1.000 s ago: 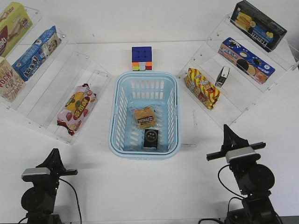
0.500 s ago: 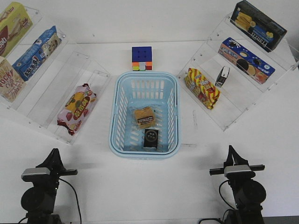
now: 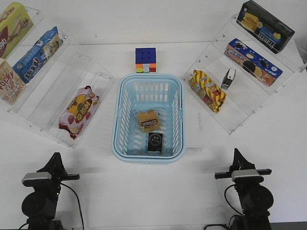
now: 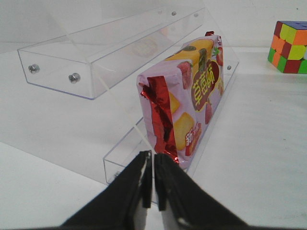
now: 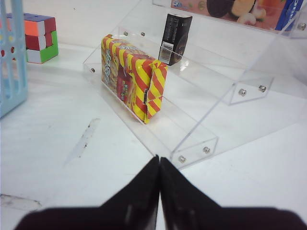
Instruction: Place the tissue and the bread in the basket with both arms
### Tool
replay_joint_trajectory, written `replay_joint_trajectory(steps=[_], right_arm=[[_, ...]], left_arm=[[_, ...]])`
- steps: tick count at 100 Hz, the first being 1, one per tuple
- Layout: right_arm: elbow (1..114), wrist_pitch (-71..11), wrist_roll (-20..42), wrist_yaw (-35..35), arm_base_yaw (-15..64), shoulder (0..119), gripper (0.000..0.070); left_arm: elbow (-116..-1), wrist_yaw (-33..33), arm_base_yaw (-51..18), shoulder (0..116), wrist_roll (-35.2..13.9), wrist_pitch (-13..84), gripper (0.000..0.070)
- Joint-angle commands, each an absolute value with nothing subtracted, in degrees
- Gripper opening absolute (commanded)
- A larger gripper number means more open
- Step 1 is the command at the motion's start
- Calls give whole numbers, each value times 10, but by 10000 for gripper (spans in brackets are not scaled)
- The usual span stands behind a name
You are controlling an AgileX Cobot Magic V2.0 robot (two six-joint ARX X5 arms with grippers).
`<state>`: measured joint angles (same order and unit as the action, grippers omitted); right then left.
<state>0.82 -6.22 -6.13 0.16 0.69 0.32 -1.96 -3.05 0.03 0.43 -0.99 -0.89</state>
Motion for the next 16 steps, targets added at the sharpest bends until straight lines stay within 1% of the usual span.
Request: replay_joint_trajectory(steps=[1,16], right_arm=[[7,-56,-54,1,7,4,3],[7,-56,-54,1,7,4,3]], left_arm=[[-8,-30,0,4,-7,-18,1],[-8,-30,0,4,-7,-18,1]])
